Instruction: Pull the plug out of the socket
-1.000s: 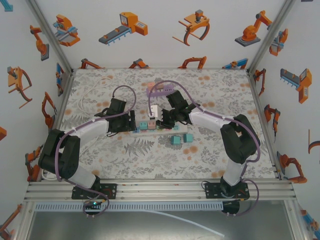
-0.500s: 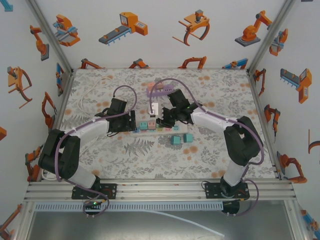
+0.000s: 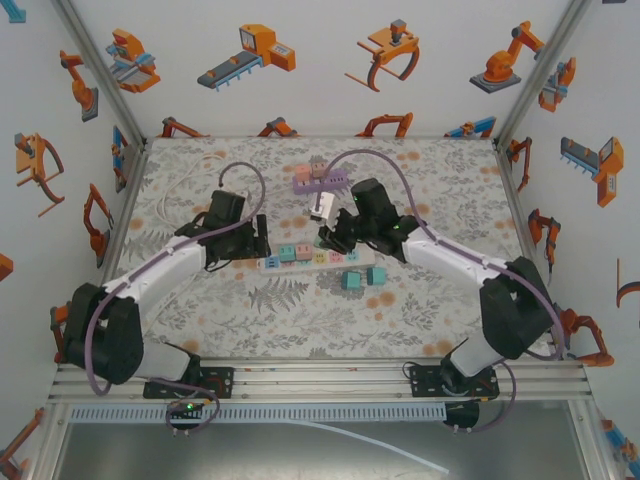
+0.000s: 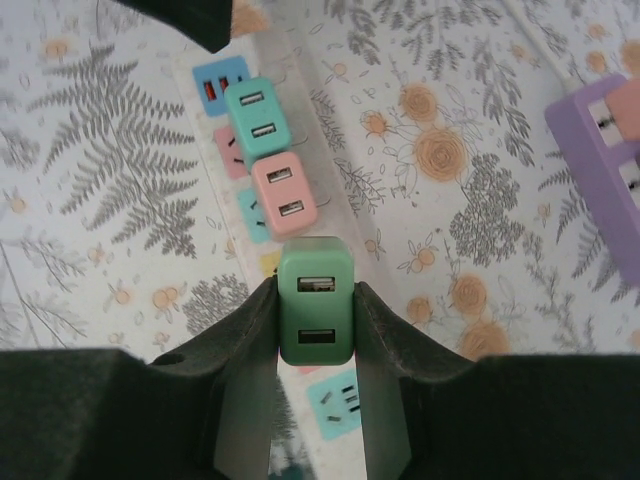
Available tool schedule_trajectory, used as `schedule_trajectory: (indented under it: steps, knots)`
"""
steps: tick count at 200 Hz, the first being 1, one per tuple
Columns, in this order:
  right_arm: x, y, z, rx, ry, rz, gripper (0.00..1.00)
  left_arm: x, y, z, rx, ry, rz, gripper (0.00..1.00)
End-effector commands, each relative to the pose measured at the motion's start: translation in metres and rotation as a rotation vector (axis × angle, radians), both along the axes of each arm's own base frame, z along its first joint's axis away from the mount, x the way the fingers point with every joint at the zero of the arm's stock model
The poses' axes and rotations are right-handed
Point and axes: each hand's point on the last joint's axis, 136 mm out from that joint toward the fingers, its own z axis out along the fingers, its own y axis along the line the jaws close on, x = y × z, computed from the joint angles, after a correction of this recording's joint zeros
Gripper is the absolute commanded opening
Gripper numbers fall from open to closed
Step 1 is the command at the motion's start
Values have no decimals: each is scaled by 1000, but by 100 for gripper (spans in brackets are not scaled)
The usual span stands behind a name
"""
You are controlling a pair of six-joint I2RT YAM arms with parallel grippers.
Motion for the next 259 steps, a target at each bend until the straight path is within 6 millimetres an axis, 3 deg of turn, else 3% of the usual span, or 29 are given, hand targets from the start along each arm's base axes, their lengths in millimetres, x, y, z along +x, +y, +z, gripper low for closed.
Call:
schedule_trajectory:
  steps: [1,28,71,95,134,150,213,259]
  knots:
    - [16,-6,45,249,121,-259,1,-7,-10,40,-61,-76,-77,70]
    - [22,-26,52,432,356,-523,4,-27,-25,76,-164,-170,-199,71]
    - [5,-42,33,638,567,-720,5,-78,-51,128,-272,-314,-474,71]
    - [-5,-55,13,697,647,-847,5,-104,-54,140,-244,-375,-580,73]
    - [-23,-65,-25,670,674,-996,5,-162,-75,136,-244,-441,-904,82]
    - [-26,-64,-39,654,685,-1022,5,-176,-79,129,-187,-485,-984,87]
    - [-20,-49,-79,588,697,-1056,6,-190,-90,111,-109,-506,-1113,100]
    - [-21,-40,-101,555,733,-1053,11,-186,-91,100,-63,-485,-1110,97]
